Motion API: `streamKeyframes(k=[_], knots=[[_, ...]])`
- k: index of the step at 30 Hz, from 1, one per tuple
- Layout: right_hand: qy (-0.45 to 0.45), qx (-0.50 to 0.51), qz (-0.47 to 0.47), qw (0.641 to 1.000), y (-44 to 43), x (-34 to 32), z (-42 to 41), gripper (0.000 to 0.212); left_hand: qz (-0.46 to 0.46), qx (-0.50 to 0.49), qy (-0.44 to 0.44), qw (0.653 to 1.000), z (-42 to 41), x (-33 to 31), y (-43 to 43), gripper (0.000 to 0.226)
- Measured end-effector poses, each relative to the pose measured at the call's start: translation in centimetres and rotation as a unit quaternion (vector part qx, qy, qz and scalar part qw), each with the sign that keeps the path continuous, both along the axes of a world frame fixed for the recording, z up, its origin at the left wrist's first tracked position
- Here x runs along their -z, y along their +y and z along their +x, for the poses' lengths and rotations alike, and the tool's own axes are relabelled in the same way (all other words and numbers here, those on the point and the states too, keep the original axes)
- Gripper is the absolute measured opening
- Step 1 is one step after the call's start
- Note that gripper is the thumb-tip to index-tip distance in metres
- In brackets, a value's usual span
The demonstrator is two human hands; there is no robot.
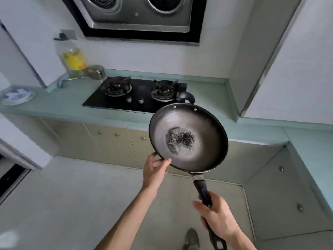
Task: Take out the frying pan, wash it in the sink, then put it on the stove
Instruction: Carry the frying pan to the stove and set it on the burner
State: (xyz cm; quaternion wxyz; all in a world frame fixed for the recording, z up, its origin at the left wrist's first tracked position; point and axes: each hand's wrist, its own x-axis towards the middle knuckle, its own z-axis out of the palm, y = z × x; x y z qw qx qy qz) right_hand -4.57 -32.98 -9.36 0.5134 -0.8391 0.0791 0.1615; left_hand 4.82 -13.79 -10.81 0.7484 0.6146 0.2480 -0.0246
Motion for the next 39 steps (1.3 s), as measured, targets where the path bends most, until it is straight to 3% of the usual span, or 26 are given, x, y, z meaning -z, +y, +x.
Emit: streamKeyframes(k=[7, 14, 24, 33, 39], knots=[[0.014, -0.063, -0.020, 0.998, 5.0, 2.7, 8.2, 0.017, -0.038, -0.093, -0.004, 0.995, 4.6, 1.4, 6.8, 0.050], [0.030, -0.053, -0.003, 0.998, 9.4, 5.6, 19.1, 0.030, -0.047, -0.100, 0.017, 0.994, 15.5, 2.5, 11.3, 0.044], [0.025, -0.078, 0.010, 0.997, 14.4, 2.2, 32.2, 0.018, -0.058, -0.123, 0.046, 0.990, 29.3, 1.2, 16.3, 0.045], [0.034, -0.047, -0.020, 0.998, 19.2, 1.3, 39.9, 0.017, -0.093, -0.098, 0.062, 0.989, 38.3, 1.3, 20.5, 0.044], [0.036, 0.045, -0.019, 0.998, 22.3, 1.3, 44.7, 0.020, -0.122, 0.004, 0.063, 0.991, 46.8, 1.4, 21.7, 0.032]])
